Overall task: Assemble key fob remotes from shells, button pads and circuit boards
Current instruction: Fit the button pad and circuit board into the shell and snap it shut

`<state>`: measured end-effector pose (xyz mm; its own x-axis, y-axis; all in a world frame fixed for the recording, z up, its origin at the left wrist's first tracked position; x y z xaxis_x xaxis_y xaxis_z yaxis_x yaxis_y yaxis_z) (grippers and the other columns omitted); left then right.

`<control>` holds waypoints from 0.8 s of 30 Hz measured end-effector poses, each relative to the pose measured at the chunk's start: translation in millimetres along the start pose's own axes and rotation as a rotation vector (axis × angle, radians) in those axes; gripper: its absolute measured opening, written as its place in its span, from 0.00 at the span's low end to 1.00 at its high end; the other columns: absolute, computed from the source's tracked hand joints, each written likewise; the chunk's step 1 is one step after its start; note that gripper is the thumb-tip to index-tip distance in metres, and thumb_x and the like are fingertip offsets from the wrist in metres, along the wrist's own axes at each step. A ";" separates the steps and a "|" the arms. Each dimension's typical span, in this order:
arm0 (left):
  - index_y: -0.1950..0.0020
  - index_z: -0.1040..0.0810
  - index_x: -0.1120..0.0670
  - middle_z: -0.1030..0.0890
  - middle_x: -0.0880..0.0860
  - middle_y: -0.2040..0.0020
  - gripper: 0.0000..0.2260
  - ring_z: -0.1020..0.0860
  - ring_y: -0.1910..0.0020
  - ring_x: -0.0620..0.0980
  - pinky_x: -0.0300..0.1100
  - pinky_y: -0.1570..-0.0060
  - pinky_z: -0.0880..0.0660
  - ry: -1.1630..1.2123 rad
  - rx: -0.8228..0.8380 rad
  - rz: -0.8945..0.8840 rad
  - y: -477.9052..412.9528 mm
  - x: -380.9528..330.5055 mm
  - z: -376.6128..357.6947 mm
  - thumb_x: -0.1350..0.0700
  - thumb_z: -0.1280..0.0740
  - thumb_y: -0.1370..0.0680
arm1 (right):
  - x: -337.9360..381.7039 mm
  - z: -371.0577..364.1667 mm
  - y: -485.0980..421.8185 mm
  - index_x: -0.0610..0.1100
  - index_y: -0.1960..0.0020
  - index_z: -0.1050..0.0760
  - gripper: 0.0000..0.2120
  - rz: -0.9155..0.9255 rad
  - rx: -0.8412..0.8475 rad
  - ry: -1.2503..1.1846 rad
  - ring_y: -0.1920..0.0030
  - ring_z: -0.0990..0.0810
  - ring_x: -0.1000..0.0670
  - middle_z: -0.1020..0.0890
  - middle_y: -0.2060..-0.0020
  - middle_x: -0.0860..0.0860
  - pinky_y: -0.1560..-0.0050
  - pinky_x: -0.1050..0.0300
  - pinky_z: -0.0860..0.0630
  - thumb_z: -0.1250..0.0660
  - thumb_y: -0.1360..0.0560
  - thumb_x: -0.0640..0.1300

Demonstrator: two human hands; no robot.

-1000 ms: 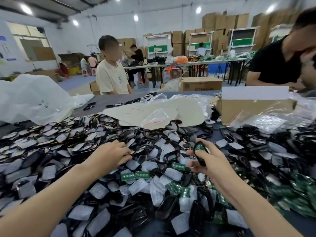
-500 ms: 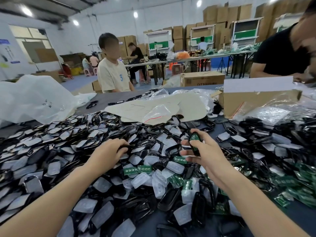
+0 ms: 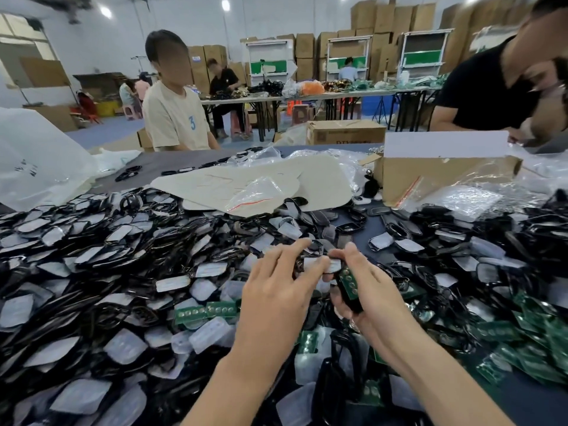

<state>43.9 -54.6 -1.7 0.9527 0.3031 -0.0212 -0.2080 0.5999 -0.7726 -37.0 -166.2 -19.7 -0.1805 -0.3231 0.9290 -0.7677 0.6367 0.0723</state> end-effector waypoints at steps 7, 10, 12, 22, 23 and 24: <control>0.39 0.19 0.49 0.26 0.56 0.29 0.15 0.27 0.37 0.57 0.50 0.40 0.27 -0.028 0.031 -0.043 3.8 0.6 -9.0 0.60 0.26 0.24 | -2.1 12.9 -6.9 0.45 0.54 0.14 0.11 0.023 0.132 0.089 0.74 0.27 0.54 0.17 0.63 0.46 0.78 0.66 0.34 0.30 0.26 0.51; 0.37 0.20 0.48 0.27 0.57 0.29 0.16 0.28 0.36 0.57 0.52 0.40 0.25 0.008 0.031 -0.019 5.2 -2.2 -11.9 0.61 0.29 0.23 | -1.8 19.1 -7.7 0.48 0.52 0.14 0.09 0.059 0.129 0.145 0.75 0.28 0.54 0.18 0.66 0.46 0.78 0.66 0.33 0.31 0.24 0.51; 0.32 0.23 0.49 0.27 0.54 0.31 0.17 0.29 0.37 0.54 0.47 0.43 0.23 0.144 0.018 0.068 7.2 -1.7 -8.7 0.60 0.36 0.20 | -1.5 20.8 -7.8 0.51 0.52 0.15 0.07 0.089 0.099 0.185 0.77 0.30 0.53 0.21 0.71 0.47 0.77 0.65 0.33 0.32 0.22 0.50; 0.39 0.22 0.43 0.16 0.41 0.52 0.10 0.18 0.53 0.43 0.41 0.52 0.22 0.844 0.215 0.675 9.6 5.7 -13.2 0.50 0.33 0.20 | -3.6 20.3 -4.5 0.57 0.50 0.19 0.02 0.198 0.050 0.358 0.79 0.30 0.55 0.21 0.74 0.49 0.77 0.65 0.33 0.30 0.21 0.51; 0.39 0.22 0.44 0.16 0.41 0.52 0.10 0.18 0.53 0.43 0.40 0.52 0.22 0.841 0.222 0.676 9.4 6.0 -13.4 0.51 0.33 0.19 | -3.5 21.2 -4.3 0.60 0.50 0.19 0.03 0.213 0.046 0.396 0.79 0.30 0.54 0.21 0.75 0.48 0.77 0.64 0.34 0.30 0.21 0.52; 0.39 0.21 0.44 0.16 0.41 0.52 0.10 0.18 0.53 0.42 0.39 0.53 0.23 0.832 0.226 0.670 8.9 6.7 -13.1 0.53 0.34 0.19 | -2.9 22.6 -4.7 0.61 0.50 0.20 0.03 0.231 0.040 0.440 0.79 0.30 0.54 0.20 0.75 0.48 0.77 0.64 0.34 0.30 0.22 0.53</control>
<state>51.3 -56.9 -17.0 0.4652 0.0745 -0.8821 -0.6951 0.6478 -0.3119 -46.8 -184.0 -31.0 -0.0787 0.1545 0.9849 -0.7629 0.6266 -0.1592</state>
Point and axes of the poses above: each hand's wrist, its own y-axis away from the middle knuckle, its own z-axis out of the back of the hand, x = y × z, the point moved 4 cm from there along -y, towards the middle knuckle
